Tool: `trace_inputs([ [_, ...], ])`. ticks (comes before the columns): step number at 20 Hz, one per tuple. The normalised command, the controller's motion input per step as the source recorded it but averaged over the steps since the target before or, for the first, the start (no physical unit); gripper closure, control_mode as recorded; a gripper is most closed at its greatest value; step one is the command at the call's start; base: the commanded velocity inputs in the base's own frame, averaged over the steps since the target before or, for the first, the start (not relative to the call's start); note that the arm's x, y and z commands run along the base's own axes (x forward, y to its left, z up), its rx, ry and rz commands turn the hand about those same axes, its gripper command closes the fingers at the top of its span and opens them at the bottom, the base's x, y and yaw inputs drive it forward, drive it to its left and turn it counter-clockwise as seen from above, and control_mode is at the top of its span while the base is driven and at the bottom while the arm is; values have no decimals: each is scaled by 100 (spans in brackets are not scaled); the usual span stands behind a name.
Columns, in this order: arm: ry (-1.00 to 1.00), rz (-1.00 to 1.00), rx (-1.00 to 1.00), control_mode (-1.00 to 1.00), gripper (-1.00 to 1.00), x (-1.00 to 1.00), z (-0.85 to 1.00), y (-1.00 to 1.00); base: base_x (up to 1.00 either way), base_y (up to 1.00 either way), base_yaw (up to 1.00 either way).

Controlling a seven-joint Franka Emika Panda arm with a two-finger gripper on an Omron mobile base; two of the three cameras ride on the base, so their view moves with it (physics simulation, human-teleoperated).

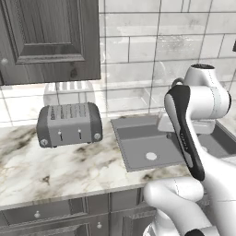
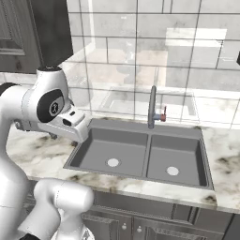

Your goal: Store the kebab skewer in the freezer for long-term storage. Close the freezer door after placing the cooked food.

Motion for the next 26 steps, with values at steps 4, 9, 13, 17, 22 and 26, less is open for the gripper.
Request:
trace_inputs([
  [4,1,4,0,-100,-100,-1,-11,0,0,0,0],
  [9,0,0,0,-100,-100,-13,-8,-5,0,0,0],
  [13,0,0,0,100,-100,0,0,0,-41,-30,0],
  [17,0,0,0,100,-100,0,0,0,-31,-51,0],
  [22,0,0,0,100,-100,0,0,0,-4,-82,0],
  [26,0,0,0,100,-100,0,0,0,0,-91,0],
])
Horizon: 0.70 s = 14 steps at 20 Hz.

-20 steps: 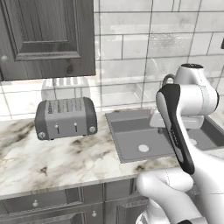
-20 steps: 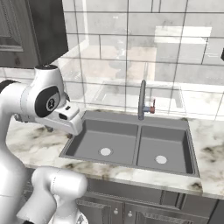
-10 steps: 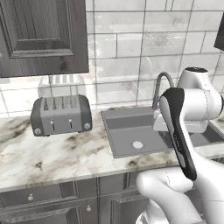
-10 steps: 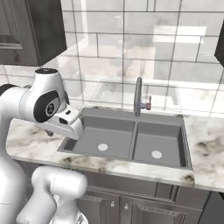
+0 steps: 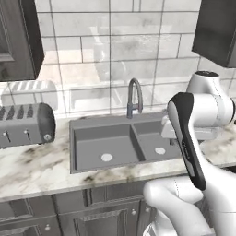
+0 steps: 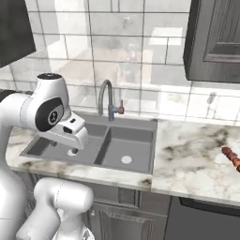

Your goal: Store the kebab skewer in the freezer for long-term storage. Close the freezer door after placing the cooked food.

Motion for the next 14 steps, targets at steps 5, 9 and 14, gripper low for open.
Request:
trace_inputs([
  [5,0,0,0,100,-100,0,0,0,0,-88,0],
  [9,0,0,0,100,-100,0,0,0,0,-78,0],
  [14,0,0,0,100,-100,0,0,0,0,-77,0],
])
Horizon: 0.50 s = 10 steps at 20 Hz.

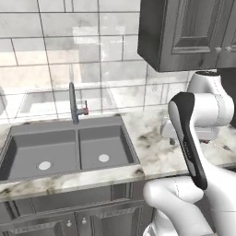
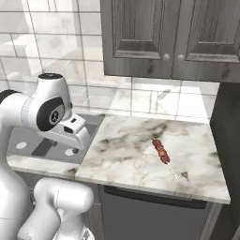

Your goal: Store the kebab skewer in the freezer for long-term storage. Close the freezer door after placing the cooked food.

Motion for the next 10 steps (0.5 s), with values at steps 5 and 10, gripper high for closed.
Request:
trace_inputs([
  [5,0,0,0,100,-100,0,0,0,0,-78,0],
  [10,0,0,0,100,-100,0,0,0,0,-69,0],
])
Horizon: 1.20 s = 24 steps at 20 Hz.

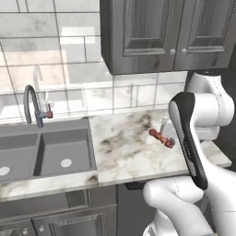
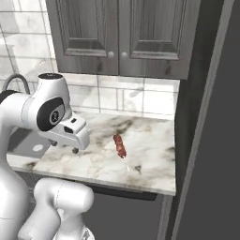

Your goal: Store the kebab skewer in the freezer for long-term storage. Close the freezer door after placing the cooked food.

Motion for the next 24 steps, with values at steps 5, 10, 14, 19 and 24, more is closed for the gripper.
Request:
trace_inputs([
  [5,0,0,0,100,-100,0,0,0,1,-60,0],
  [10,0,0,0,-100,-100,0,0,-2,1,-16,0],
  [14,0,-5,-3,-100,-100,37,-2,8,0,0,0],
  [19,-6,0,0,-100,-100,69,-19,0,0,0,0],
  [24,-4,1,-3,-100,-100,46,-25,-10,0,0,0],
])
